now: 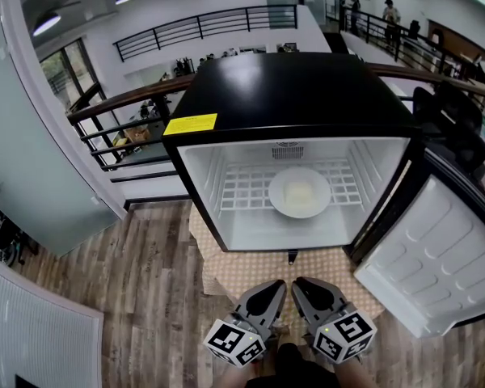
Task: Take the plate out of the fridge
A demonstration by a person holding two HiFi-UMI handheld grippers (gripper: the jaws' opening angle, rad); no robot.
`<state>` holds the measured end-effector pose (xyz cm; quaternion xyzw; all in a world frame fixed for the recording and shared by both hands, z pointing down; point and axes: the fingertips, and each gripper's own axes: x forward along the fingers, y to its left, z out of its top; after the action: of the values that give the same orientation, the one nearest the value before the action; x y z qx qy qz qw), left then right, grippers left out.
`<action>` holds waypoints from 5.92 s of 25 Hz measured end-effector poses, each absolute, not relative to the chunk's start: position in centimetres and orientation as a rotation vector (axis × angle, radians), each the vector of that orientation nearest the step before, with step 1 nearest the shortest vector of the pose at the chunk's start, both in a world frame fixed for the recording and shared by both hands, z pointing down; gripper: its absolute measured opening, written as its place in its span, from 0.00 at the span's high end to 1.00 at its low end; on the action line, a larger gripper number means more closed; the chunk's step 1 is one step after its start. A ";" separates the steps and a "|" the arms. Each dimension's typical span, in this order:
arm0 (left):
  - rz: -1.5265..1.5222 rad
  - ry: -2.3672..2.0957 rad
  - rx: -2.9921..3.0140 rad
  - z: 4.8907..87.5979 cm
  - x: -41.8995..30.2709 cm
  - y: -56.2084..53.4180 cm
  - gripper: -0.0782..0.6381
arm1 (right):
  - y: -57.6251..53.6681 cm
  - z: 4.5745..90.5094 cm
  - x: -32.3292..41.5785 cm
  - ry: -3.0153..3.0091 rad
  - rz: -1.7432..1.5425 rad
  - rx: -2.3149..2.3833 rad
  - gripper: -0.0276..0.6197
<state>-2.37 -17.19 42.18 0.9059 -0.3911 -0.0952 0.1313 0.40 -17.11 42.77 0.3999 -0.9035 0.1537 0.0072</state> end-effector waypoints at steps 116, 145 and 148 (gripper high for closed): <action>-0.249 -1.182 2.618 41.1 -3.0 -24.4 0.87 | -29.1 40.4 5.1 -2.682 2.440 1.433 0.86; -0.282 -1.152 2.663 39.9 -5.2 -17.5 0.87 | -19.4 42.1 3.9 -2.666 2.432 1.423 0.86; -0.280 -1.146 2.665 40.2 -5.5 -16.2 0.87 | -18.0 42.5 3.5 -2.658 2.450 1.419 0.86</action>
<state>-5.55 -16.16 40.17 0.9086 -0.3906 -0.0954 0.1134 3.48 -17.96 42.49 0.3405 -0.6380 0.5879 -0.3623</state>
